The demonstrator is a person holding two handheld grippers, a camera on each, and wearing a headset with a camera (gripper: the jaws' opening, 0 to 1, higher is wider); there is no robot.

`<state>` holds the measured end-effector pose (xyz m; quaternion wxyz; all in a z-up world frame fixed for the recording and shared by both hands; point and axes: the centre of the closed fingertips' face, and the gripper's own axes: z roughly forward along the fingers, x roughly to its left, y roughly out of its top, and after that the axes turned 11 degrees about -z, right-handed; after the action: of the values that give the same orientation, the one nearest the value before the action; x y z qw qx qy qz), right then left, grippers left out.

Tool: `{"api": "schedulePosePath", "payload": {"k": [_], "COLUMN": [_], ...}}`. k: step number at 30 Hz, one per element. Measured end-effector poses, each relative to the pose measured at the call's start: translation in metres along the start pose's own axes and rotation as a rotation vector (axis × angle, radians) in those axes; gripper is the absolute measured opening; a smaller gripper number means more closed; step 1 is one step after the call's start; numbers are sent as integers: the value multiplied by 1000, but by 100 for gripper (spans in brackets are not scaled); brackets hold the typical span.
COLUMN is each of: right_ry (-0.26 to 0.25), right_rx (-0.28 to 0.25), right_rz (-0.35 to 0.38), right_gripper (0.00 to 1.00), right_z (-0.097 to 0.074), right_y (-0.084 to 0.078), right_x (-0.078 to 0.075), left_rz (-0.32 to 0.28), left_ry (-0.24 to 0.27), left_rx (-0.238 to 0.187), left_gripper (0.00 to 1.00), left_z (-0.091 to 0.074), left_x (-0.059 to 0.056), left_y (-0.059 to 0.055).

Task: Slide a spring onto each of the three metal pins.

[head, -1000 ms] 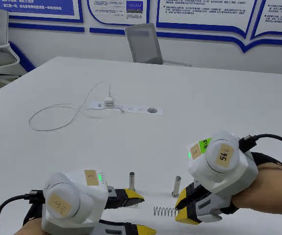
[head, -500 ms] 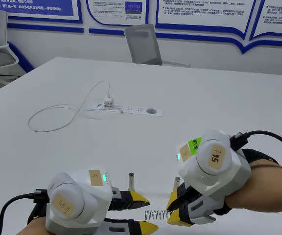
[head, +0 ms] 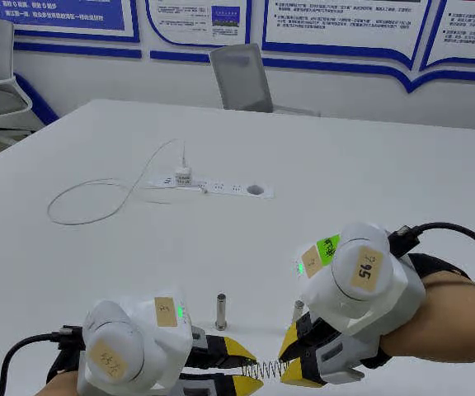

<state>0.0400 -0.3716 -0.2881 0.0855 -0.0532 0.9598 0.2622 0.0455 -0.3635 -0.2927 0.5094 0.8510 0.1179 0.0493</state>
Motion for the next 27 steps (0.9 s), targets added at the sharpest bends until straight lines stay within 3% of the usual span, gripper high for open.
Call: {"api": "schedulePosePath", "payload": {"k": [27], "right_ry": [-6], "right_rx": [-10], "right_rz": [34], "right_gripper": [12], "right_z": [1], "right_y": [-5], "right_x": [0], "left_rz": [20], "left_ry": [-1], "left_rx": [-31], "left_gripper": [10], "left_z": [-1], "left_x": [-3], "left_y": [9]}}
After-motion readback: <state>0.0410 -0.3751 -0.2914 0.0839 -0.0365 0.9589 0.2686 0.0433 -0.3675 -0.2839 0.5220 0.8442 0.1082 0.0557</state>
